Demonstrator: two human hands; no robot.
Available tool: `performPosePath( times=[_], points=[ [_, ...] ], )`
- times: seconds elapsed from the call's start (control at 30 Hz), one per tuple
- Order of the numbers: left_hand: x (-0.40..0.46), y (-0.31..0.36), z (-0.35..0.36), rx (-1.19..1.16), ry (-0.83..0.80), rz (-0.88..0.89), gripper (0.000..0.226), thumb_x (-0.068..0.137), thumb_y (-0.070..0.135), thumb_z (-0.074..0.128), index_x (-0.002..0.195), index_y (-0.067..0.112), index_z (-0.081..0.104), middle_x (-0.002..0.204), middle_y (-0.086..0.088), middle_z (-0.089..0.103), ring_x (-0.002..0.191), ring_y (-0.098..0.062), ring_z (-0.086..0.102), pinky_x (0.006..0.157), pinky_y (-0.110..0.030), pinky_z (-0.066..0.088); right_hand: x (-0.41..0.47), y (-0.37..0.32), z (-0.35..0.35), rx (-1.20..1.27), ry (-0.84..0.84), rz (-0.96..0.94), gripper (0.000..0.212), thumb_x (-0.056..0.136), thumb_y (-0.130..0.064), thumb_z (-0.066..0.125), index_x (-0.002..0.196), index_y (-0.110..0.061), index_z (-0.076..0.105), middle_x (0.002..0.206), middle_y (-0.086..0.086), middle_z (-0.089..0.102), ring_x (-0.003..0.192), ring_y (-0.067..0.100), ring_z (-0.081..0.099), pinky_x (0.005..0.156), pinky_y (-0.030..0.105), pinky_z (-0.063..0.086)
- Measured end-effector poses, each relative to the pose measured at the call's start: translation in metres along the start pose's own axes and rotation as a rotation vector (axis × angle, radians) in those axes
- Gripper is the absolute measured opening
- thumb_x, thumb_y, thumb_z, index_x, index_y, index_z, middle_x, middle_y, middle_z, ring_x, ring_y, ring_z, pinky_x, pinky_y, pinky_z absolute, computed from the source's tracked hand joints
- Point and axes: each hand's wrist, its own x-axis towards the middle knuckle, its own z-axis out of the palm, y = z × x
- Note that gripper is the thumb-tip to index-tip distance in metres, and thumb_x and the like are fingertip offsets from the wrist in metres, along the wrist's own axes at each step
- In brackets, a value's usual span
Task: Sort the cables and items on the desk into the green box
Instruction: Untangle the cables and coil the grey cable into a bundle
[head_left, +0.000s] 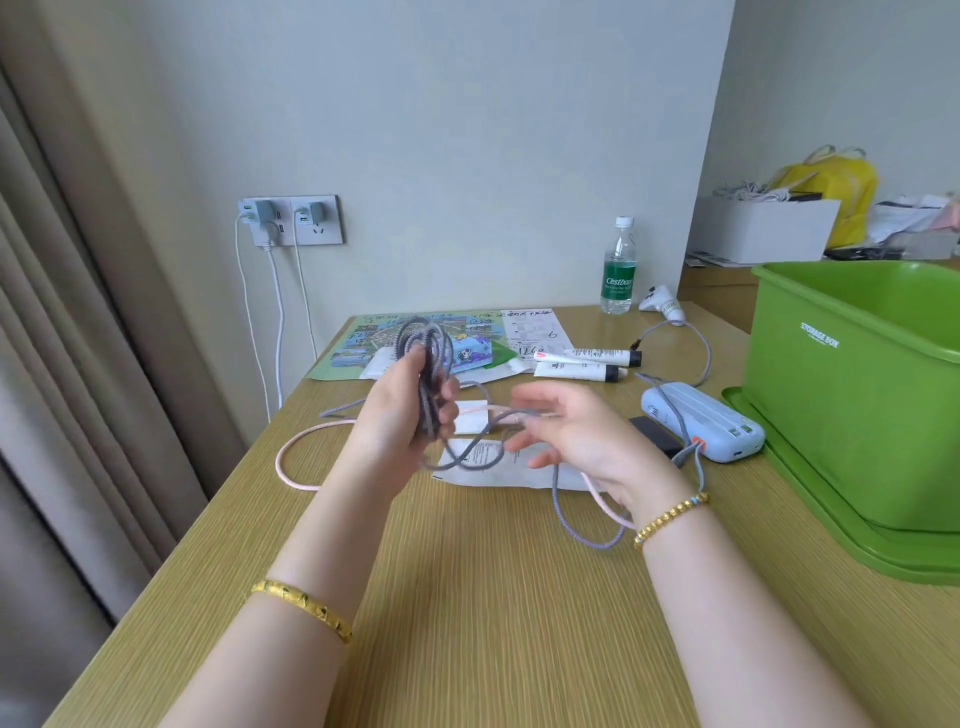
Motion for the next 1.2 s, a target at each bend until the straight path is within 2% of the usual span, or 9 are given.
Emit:
performPosePath(
  times=[0.13,0.23,0.4,0.53,0.63,0.8,0.93,1.1,1.2],
  points=[
    [-0.001,0.002,-0.002,0.286,0.012,0.052,0.030,0.099,0.028,0.033,0.073,0.014,0.040,0.055,-0.002,0.047,0.037,-0.013,0.036,0.037,-0.016,0.026,0.005,0.003,-0.008,-0.156,0.316,-0.094,0.026,0.095,-0.002,0.039,0.107,-0.012,0.060,0.084,0.004,0.062,0.047,0.000,0.056,0.038,0.014,0.043],
    [-0.005,0.000,-0.001,0.539,-0.085,0.054,0.029,0.096,0.028,0.037,0.071,0.015,0.042,0.054,-0.003,0.050,0.036,-0.013,0.037,0.037,-0.013,0.026,0.007,0.001,-0.011,0.255,0.400,-0.151,0.023,0.095,0.003,0.039,0.101,-0.005,0.060,0.085,0.006,0.062,0.045,-0.001,0.057,0.042,0.014,0.047],
    [-0.006,-0.008,-0.001,0.787,-0.211,-0.052,0.036,0.098,0.031,0.035,0.065,0.015,0.042,0.049,0.000,0.052,0.036,-0.016,0.040,0.039,-0.018,0.029,0.010,0.007,-0.026,0.843,0.583,0.019,0.035,0.092,0.015,0.032,0.120,0.006,0.051,0.120,0.021,0.053,0.097,0.024,0.063,0.076,0.023,0.054],
    [-0.001,-0.005,-0.004,0.498,-0.075,0.029,0.041,0.099,0.032,0.034,0.067,0.011,0.048,0.062,-0.013,0.051,0.051,-0.024,0.044,0.050,-0.028,0.036,0.012,0.013,-0.020,0.059,0.458,0.134,0.043,0.093,0.001,0.036,0.131,-0.014,0.048,0.126,0.004,0.047,0.105,0.023,0.053,0.096,0.037,0.046],
    [0.000,-0.002,-0.003,0.122,-0.023,-0.014,0.035,0.101,0.030,0.034,0.076,0.009,0.048,0.060,-0.008,0.050,0.050,-0.019,0.047,0.044,-0.024,0.045,0.013,0.016,-0.010,-0.398,0.398,-0.060,0.035,0.094,-0.009,0.039,0.125,-0.015,0.055,0.135,0.003,0.047,0.121,0.024,0.044,0.105,0.038,0.036],
    [0.000,-0.002,0.001,-0.029,0.046,0.020,0.034,0.101,0.031,0.033,0.081,0.009,0.048,0.057,-0.003,0.053,0.047,-0.012,0.051,0.057,-0.026,0.057,0.008,0.014,0.007,-0.931,0.460,-0.315,0.025,0.094,-0.025,0.045,0.111,-0.028,0.063,0.121,-0.010,0.055,0.114,0.017,0.038,0.085,0.028,0.016],
    [0.001,-0.004,0.005,-0.098,0.052,0.065,0.029,0.100,0.030,0.037,0.099,0.005,0.052,0.069,-0.004,0.051,0.050,-0.009,0.056,0.061,-0.027,0.058,-0.003,0.003,0.022,-0.558,0.091,-0.305,0.032,0.091,-0.045,0.046,0.090,-0.024,0.069,0.092,-0.006,0.069,0.089,-0.021,0.043,0.085,0.026,0.017],
    [0.001,-0.004,0.002,-0.092,0.057,0.075,0.034,0.099,0.029,0.041,0.110,0.004,0.060,0.069,0.001,0.053,0.055,-0.008,0.057,0.067,-0.027,0.058,-0.007,0.003,0.032,-0.541,-0.115,-0.231,0.027,0.090,-0.033,0.052,0.078,-0.014,0.066,0.076,0.006,0.064,0.075,0.026,0.057,0.070,0.036,0.042],
    [0.003,-0.007,0.002,0.118,0.157,0.125,0.029,0.099,0.030,0.041,0.096,0.010,0.062,0.047,0.009,0.052,0.044,-0.008,0.048,0.053,-0.025,0.041,-0.005,0.003,0.027,-0.529,-0.099,-0.221,0.022,0.090,-0.030,0.054,0.076,-0.016,0.063,0.069,0.000,0.061,0.070,0.019,0.052,0.065,0.033,0.037]
  ],
)
